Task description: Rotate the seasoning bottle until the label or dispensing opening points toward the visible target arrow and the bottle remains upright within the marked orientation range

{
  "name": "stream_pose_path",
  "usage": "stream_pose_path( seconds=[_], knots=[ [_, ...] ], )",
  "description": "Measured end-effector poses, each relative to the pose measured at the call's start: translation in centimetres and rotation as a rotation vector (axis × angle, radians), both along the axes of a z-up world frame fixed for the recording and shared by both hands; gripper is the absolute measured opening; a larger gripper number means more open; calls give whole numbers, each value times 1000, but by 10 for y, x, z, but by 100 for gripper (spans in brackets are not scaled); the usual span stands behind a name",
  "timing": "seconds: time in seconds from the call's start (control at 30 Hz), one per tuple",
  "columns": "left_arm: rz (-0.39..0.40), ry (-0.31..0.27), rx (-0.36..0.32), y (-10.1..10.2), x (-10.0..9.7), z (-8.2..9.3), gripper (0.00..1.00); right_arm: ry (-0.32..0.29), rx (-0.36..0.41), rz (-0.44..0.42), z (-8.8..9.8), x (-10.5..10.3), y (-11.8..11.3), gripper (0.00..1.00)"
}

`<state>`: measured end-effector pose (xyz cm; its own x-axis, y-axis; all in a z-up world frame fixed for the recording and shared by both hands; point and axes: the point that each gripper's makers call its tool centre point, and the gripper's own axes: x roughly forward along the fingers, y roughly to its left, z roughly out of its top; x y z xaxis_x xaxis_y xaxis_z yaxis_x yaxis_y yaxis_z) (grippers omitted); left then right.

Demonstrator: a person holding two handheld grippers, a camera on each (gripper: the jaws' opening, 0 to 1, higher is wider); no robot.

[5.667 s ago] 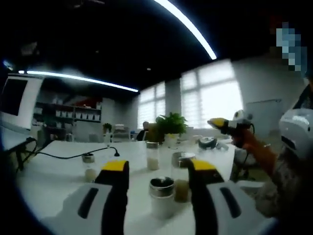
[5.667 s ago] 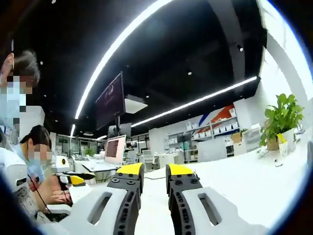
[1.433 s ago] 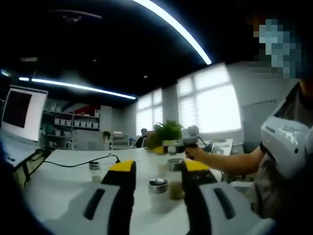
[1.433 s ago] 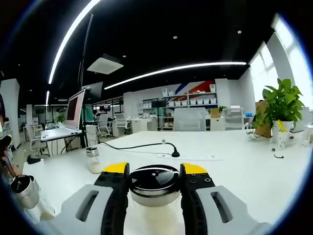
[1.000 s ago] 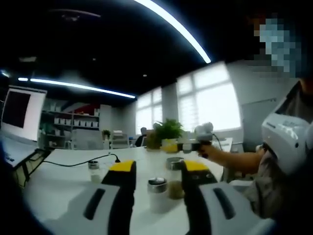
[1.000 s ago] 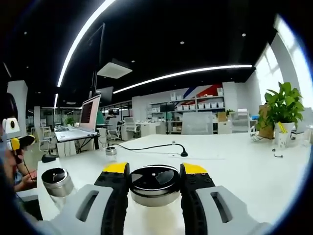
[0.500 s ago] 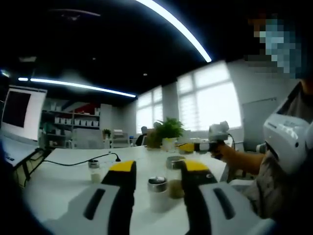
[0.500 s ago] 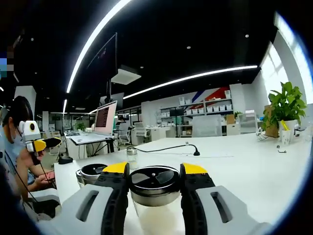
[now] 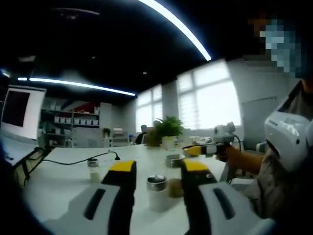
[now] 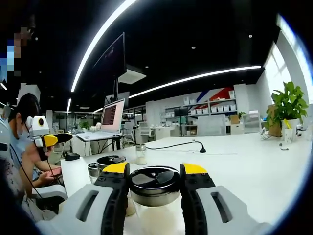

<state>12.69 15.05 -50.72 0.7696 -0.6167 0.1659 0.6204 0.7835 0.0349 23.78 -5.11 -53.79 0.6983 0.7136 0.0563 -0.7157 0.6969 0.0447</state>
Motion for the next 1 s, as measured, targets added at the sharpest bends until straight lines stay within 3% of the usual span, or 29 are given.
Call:
stream_pose_path(
  seconds=[0.63,1.0],
  knots=[
    [-6,15,0,-1,4,-2,38,17,50,23,-1,1,0,41],
    [-10,18,7,-1,4,-4,38,36,57,114,-1,1,2,41]
  ],
)
